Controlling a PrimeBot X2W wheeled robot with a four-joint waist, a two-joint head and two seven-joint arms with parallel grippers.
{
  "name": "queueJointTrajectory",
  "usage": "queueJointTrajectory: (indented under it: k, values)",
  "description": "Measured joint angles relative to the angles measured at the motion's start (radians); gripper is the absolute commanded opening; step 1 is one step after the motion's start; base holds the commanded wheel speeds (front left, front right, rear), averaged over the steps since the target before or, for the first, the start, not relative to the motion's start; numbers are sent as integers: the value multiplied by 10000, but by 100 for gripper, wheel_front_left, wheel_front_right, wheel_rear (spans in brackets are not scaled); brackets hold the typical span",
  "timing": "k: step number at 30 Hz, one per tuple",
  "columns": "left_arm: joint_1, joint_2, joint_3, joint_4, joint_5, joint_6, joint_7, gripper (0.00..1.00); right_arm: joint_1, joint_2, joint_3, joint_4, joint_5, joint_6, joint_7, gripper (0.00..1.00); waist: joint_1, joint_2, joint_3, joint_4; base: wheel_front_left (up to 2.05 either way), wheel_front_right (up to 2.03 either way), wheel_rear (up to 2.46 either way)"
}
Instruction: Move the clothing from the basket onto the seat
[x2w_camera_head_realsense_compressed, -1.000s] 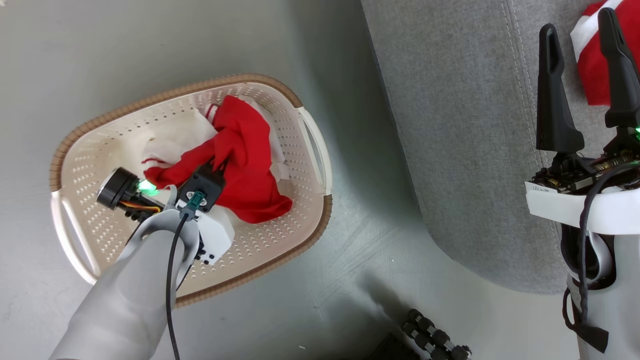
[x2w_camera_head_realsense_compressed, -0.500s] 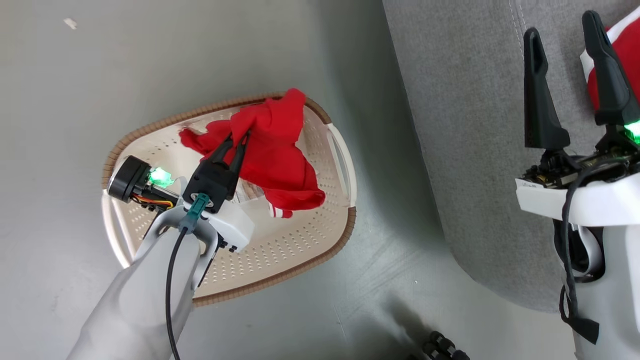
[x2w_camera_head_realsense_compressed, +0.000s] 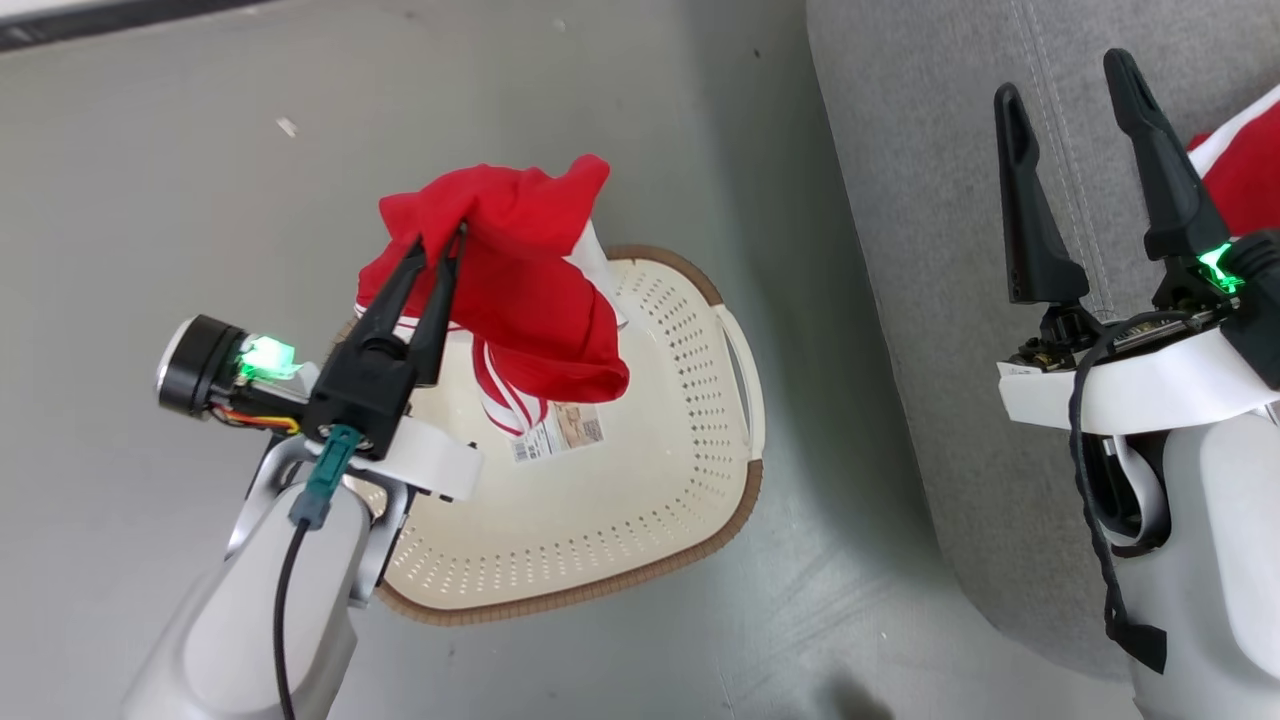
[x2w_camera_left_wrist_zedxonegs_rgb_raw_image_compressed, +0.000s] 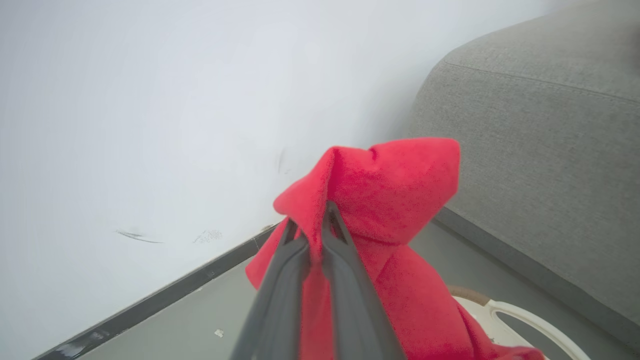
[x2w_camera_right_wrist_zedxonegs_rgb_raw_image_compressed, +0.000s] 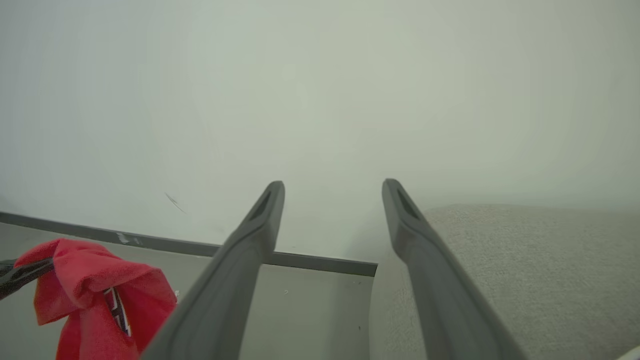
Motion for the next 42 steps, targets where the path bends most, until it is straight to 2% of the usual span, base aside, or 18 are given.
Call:
queueJointTrajectory:
  k: [7, 20, 25, 33, 42]
  values:
    - [560, 165, 579, -959, -332, 226, 0, 0, 28, -10, 40, 353, -159, 0, 0, 100, 1, 0, -804, 353, 0, 0, 0]
    - [1364, 727, 1221, -2123, -445, 276, -2, 0, 693, -330, 539, 988, -249, 0, 0, 100, 0, 0, -2302, 820, 0, 0, 0]
    - [1615, 989, 1231, -2376, -447, 207, -2, 0, 1018, -451, 909, 1137, -249, 0, 0, 100, 0, 0, -2944, 982, 0, 0, 0]
    - [1769, 1315, 1131, -2704, -445, -136, -42, 0, 1611, -621, 1494, 1409, -234, 0, 0, 100, -1, 0, -3942, 1188, 0, 0, 0]
    - [2091, 1319, 752, -2995, -546, -410, 155, 0, 2075, -1005, 2970, 1724, 10, 0, 0, 100, 0, 0, -4943, 1353, 0, 0, 0]
